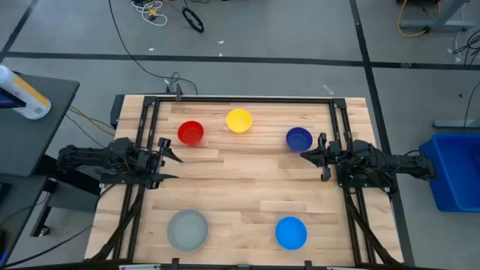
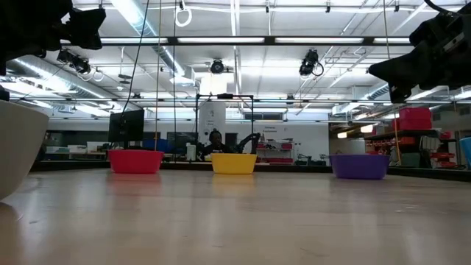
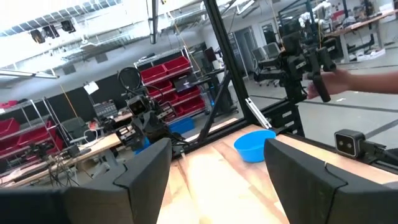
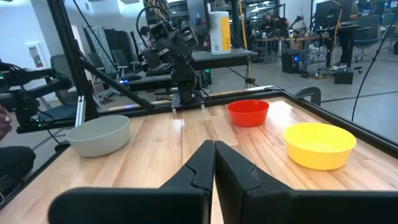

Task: Nest bowls inside each other
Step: Stack the dark blue bowl on top of the gray bowl

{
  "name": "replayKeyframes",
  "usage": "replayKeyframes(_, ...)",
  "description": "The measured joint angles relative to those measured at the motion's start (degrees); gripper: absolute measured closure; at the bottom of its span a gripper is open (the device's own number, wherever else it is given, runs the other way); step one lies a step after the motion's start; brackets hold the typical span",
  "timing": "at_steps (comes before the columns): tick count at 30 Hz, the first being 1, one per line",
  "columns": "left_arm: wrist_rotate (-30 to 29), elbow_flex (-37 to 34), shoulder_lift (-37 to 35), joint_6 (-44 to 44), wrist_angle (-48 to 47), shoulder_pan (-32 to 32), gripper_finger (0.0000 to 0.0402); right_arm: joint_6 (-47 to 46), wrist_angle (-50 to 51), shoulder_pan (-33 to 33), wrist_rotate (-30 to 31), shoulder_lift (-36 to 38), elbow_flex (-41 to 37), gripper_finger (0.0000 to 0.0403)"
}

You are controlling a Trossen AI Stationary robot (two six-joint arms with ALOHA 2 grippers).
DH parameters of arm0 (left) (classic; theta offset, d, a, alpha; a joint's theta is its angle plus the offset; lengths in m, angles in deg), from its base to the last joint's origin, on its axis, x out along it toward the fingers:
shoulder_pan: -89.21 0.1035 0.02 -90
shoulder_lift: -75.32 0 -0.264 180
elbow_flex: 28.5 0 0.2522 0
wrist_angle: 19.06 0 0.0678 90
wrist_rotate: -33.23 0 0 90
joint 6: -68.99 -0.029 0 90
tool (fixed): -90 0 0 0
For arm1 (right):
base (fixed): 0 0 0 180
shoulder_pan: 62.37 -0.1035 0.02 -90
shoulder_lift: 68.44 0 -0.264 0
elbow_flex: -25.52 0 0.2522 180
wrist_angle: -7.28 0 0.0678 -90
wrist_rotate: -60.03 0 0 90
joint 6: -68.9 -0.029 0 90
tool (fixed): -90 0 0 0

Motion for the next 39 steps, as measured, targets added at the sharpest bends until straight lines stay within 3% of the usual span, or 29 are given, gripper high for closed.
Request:
replayKeyframes(6,0.0,0.0,0.0,-0.02,0.85,-0.02,0.0138,-0.03,-2.95,0.02,1.86,0.0,0.0,0.0384)
replayKeyframes(9,0.02,-0.01,0.0,0.3,0.75,-0.02,0.0138,-3.24,-4.72,0.02,-0.15,0.04,0.0,0.0383)
replayKeyframes(14,0.18,-0.01,0.0,7.69,0.74,-0.02,0.0138,-0.81,-5.07,0.0,-1.89,0.02,0.0,0.0384)
replayKeyframes(21,0.04,0.0,0.0,10.66,0.16,0.0,0.0138,-0.87,-5.93,0.02,-1.38,0.02,0.0,0.0384)
replayKeyframes(27,2.36,0.0,0.0,17.15,-1.77,-0.02,0.0138,-1.55,-1.17,0.04,8.02,-0.84,0.0,0.0384)
replayKeyframes(29,2.78,0.0,0.0,19.66,-2.43,-0.02,0.0138,-1.69,-1.28,0.1,8.64,-2.06,0.0,0.0384)
replayKeyframes(35,-0.5,0.0,0.0,25.1,-7.12,0.0,0.0138,-4.53,-1.59,0.59,10.32,-5.7,0.0,0.0383)
replayKeyframes(37,-5.49,0.0,0.0,25.14,-9.57,-0.06,0.0138,-4.48,-1.77,0.98,11.39,-7.33,0.0,0.0383)
replayKeyframes(39,-14.83,0.0,0.02,25.04,-13.38,-0.02,0.0138,-3.45,-1.94,1.49,12.73,-9.25,0.0,0.0384)
